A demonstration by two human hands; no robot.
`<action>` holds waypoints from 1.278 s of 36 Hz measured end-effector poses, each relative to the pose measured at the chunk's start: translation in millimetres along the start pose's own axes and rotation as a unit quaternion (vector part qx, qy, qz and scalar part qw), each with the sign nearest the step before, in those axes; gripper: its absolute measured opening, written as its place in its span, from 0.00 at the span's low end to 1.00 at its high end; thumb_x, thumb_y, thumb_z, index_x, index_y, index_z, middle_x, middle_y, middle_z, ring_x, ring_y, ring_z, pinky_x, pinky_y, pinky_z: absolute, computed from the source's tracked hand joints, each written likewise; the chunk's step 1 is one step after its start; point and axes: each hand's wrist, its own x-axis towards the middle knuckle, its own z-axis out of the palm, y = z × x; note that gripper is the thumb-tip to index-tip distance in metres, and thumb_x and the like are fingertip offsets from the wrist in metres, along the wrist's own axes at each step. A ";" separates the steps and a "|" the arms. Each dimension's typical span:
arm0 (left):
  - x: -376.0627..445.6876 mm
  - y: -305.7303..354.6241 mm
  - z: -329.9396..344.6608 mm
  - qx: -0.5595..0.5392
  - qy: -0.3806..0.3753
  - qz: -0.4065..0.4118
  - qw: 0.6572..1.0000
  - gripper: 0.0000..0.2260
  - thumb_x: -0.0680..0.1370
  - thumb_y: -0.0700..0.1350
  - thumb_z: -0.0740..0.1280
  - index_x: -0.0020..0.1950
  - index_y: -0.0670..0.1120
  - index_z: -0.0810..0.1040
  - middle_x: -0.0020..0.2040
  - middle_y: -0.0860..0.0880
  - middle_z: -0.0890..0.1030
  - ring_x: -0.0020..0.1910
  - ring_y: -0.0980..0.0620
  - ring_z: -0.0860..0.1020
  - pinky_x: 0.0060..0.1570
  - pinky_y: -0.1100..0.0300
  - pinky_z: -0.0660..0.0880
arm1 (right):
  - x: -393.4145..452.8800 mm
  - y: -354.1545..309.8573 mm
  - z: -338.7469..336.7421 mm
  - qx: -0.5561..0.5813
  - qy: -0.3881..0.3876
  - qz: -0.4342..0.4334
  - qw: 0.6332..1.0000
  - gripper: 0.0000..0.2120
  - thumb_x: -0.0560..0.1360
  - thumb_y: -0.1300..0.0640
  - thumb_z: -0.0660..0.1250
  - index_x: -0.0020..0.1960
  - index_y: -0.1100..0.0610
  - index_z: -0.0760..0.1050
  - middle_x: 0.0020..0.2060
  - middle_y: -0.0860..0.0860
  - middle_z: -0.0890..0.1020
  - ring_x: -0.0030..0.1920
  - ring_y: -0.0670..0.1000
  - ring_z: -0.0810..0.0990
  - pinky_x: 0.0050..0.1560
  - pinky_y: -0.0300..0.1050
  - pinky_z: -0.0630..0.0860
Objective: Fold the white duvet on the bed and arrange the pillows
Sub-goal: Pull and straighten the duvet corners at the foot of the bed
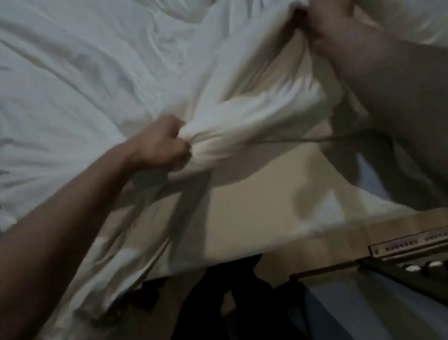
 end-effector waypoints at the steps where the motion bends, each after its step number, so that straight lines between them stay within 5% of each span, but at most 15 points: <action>1: -1.4 -1.3 -13.3 -0.013 0.028 -0.015 0.999 0.05 0.60 0.44 0.62 0.30 0.44 0.75 0.27 0.53 0.76 0.25 0.63 0.72 0.27 0.67 0.69 | 18.7 0.1 5.6 -0.035 -0.044 -0.014 0.998 0.24 0.73 0.52 0.67 0.65 0.61 0.69 0.58 0.58 0.76 0.61 0.58 0.77 0.64 0.54 0.74; 4: 9.5 -16.7 -16.2 -0.009 0.190 -0.051 0.980 0.10 0.63 0.45 0.65 0.41 0.46 0.80 0.37 0.49 0.82 0.35 0.61 0.77 0.38 0.63 0.73 | 16.8 6.9 11.3 -0.053 -0.071 -0.002 0.996 0.43 0.66 0.43 0.71 0.75 0.58 0.63 0.64 0.56 0.77 0.57 0.52 0.78 0.56 0.43 0.78; 6: 16.7 -29.5 2.9 0.092 0.355 -0.035 0.930 0.14 0.65 0.45 0.66 0.50 0.50 0.80 0.49 0.47 0.81 0.48 0.48 0.78 0.48 0.54 0.72 | -4.7 38.6 8.9 -0.114 -0.070 -0.028 0.991 0.40 0.71 0.47 0.70 0.78 0.56 0.58 0.70 0.55 0.72 0.61 0.49 0.74 0.53 0.28 0.71; 9: 14.6 -32.5 50.6 0.099 0.460 0.032 0.882 0.12 0.68 0.42 0.68 0.51 0.44 0.77 0.50 0.41 0.76 0.50 0.41 0.74 0.47 0.50 0.68 | -63.4 104.6 -3.9 -0.188 -0.057 -0.070 0.978 0.31 0.74 0.51 0.67 0.74 0.61 0.65 0.69 0.59 0.70 0.62 0.54 0.74 0.64 0.37 0.69; 12: 3.4 -36.3 113.8 0.075 0.314 0.103 0.941 0.08 0.71 0.45 0.67 0.47 0.45 0.75 0.44 0.43 0.77 0.44 0.40 0.76 0.41 0.50 0.70 | -110.1 180.8 -15.9 -0.203 -0.050 -0.012 0.978 0.28 0.73 0.50 0.68 0.68 0.63 0.71 0.64 0.61 0.74 0.61 0.58 0.75 0.64 0.44 0.68; 15: -7.7 -55.6 166.8 0.137 0.118 0.015 0.983 0.21 0.68 0.54 0.69 0.58 0.47 0.73 0.54 0.46 0.76 0.53 0.42 0.76 0.48 0.52 0.71 | -143.8 236.4 -26.0 -0.224 -0.036 0.096 0.969 0.32 0.74 0.45 0.68 0.71 0.60 0.67 0.67 0.60 0.72 0.68 0.60 0.69 0.68 0.47 0.65; 21: 2.9 -107.3 190.1 0.227 0.076 -0.242 0.940 0.51 0.64 0.63 0.75 0.77 0.44 0.53 0.68 0.42 0.63 0.64 0.40 0.68 0.57 0.48 0.71 | -152.1 286.4 -19.3 -0.035 -0.020 0.327 0.944 0.56 0.60 0.26 0.71 0.78 0.52 0.56 0.69 0.54 0.74 0.65 0.59 0.75 0.66 0.58 0.73; 23: 11.8 -125.4 191.5 0.235 0.055 -0.249 0.938 0.48 0.68 0.56 0.75 0.79 0.45 0.50 0.71 0.41 0.63 0.67 0.40 0.67 0.58 0.48 0.71 | -140.6 293.1 -10.6 0.015 -0.036 0.340 0.940 0.60 0.53 0.23 0.71 0.76 0.53 0.60 0.64 0.54 0.76 0.57 0.57 0.79 0.56 0.55 0.80; 26: 26.0 -139.6 185.4 0.233 0.064 -0.235 0.941 0.35 0.73 0.45 0.70 0.77 0.45 0.60 0.69 0.40 0.71 0.65 0.39 0.72 0.60 0.50 0.72 | -118.4 286.6 6.1 0.102 -0.046 0.337 0.935 0.38 0.68 0.34 0.71 0.69 0.55 0.66 0.58 0.53 0.77 0.49 0.51 0.80 0.42 0.47 0.81; 29: 38.0 -133.9 166.5 0.169 0.064 -0.264 0.948 0.19 0.77 0.41 0.64 0.68 0.42 0.73 0.63 0.39 0.77 0.61 0.39 0.76 0.60 0.50 0.73 | -94.3 273.1 20.2 0.206 -0.092 0.327 0.918 0.32 0.73 0.39 0.70 0.71 0.53 0.68 0.57 0.51 0.82 0.51 0.50 0.83 0.39 0.44 0.82; 32: 20.7 -120.9 146.0 0.161 0.085 -0.197 0.963 0.19 0.75 0.46 0.60 0.63 0.41 0.77 0.59 0.38 0.80 0.57 0.38 0.78 0.55 0.51 0.74 | -80.9 237.3 35.6 0.289 -0.108 0.286 0.907 0.17 0.79 0.47 0.66 0.64 0.53 0.74 0.47 0.48 0.86 0.46 0.47 0.84 0.45 0.43 0.82; 35: -16.5 -101.5 135.1 0.170 0.100 -0.059 0.979 0.12 0.62 0.48 0.65 0.40 0.43 0.80 0.39 0.39 0.80 0.39 0.37 0.79 0.37 0.57 0.70 | -73.4 191.9 36.8 0.288 -0.032 0.231 0.929 0.30 0.73 0.50 0.72 0.71 0.56 0.68 0.58 0.54 0.82 0.54 0.55 0.84 0.43 0.48 0.83; 37: -46.4 -87.7 134.6 0.186 0.066 0.027 0.980 0.08 0.58 0.47 0.69 0.33 0.47 0.74 0.35 0.43 0.76 0.37 0.40 0.76 0.39 0.57 0.64 | -76.8 157.8 26.4 0.258 0.032 0.189 0.947 0.27 0.73 0.50 0.68 0.70 0.55 0.70 0.62 0.53 0.80 0.55 0.55 0.82 0.46 0.49 0.81; 41: -111.2 -62.9 146.4 0.178 0.006 0.169 0.969 0.10 0.55 0.46 0.67 0.33 0.51 0.70 0.33 0.53 0.73 0.41 0.53 0.71 0.42 0.59 0.58 | -106.4 99.8 -18.2 0.211 0.184 0.112 0.953 0.26 0.68 0.59 0.71 0.65 0.62 0.75 0.58 0.55 0.80 0.52 0.55 0.82 0.48 0.49 0.82; 46: -151.9 -54.7 170.6 0.213 -0.133 0.210 0.945 0.09 0.58 0.47 0.65 0.36 0.51 0.72 0.36 0.52 0.77 0.47 0.50 0.72 0.42 0.58 0.59 | -171.9 118.6 -106.4 0.082 0.124 0.163 0.975 0.16 0.69 0.56 0.69 0.55 0.51 0.72 0.46 0.49 0.80 0.40 0.47 0.80 0.42 0.42 0.81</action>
